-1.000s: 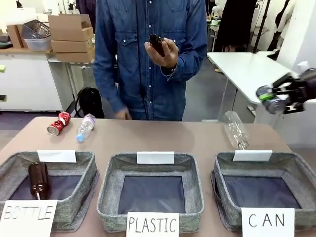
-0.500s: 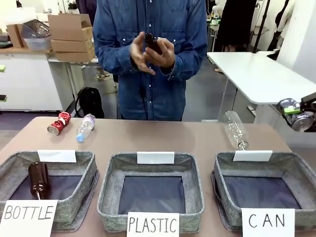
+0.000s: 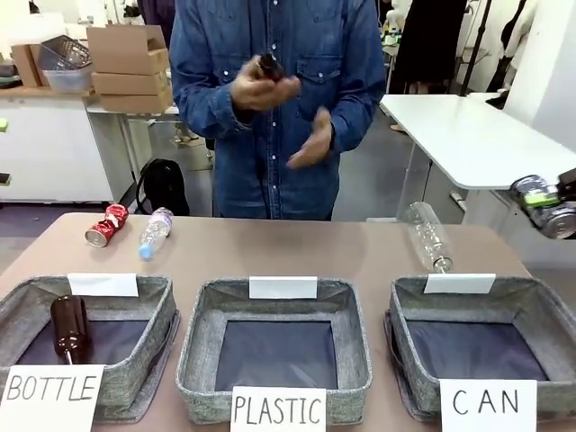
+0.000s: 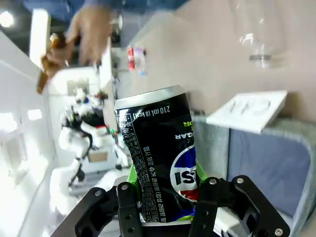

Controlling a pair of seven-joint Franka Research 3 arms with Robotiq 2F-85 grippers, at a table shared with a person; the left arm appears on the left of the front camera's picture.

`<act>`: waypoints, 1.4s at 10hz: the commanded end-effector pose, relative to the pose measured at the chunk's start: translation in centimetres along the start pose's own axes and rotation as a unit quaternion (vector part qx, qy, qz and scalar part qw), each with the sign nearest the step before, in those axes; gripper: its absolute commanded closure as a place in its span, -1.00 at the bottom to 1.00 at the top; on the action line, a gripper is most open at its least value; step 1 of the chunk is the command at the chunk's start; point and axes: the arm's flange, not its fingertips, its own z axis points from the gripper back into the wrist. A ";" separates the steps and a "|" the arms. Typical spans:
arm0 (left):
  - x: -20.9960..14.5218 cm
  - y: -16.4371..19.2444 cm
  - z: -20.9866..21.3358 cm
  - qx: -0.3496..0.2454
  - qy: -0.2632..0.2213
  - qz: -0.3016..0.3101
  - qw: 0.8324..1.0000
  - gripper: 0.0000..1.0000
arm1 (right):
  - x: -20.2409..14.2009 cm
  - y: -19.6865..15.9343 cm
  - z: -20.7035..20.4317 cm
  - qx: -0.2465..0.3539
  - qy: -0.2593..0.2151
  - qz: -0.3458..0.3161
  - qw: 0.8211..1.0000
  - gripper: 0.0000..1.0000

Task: Sort the can waste into the basket.
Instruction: Pick up the can waste from the table and place it in the right Fabric basket.

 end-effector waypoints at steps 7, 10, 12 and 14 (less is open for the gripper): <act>0.1 -0.1 0.0 -0.014 -0.003 -0.010 1.000 -1.00 | -15.8 3.7 -4.0 -0.207 0.041 0.141 0.967 0.14; 0.1 -0.1 0.0 -0.014 -0.003 -0.010 1.000 -1.00 | -15.3 3.7 -4.2 -0.209 0.042 0.137 0.968 0.14; 0.1 -0.1 0.0 -0.014 -0.003 -0.010 1.000 -1.00 | -15.4 3.6 -4.3 -0.207 0.045 0.137 0.968 -0.40; 0.1 -0.1 0.0 -0.014 -0.003 -0.010 1.000 -1.00 | -15.2 3.5 -4.3 -0.205 0.047 0.137 0.968 -1.00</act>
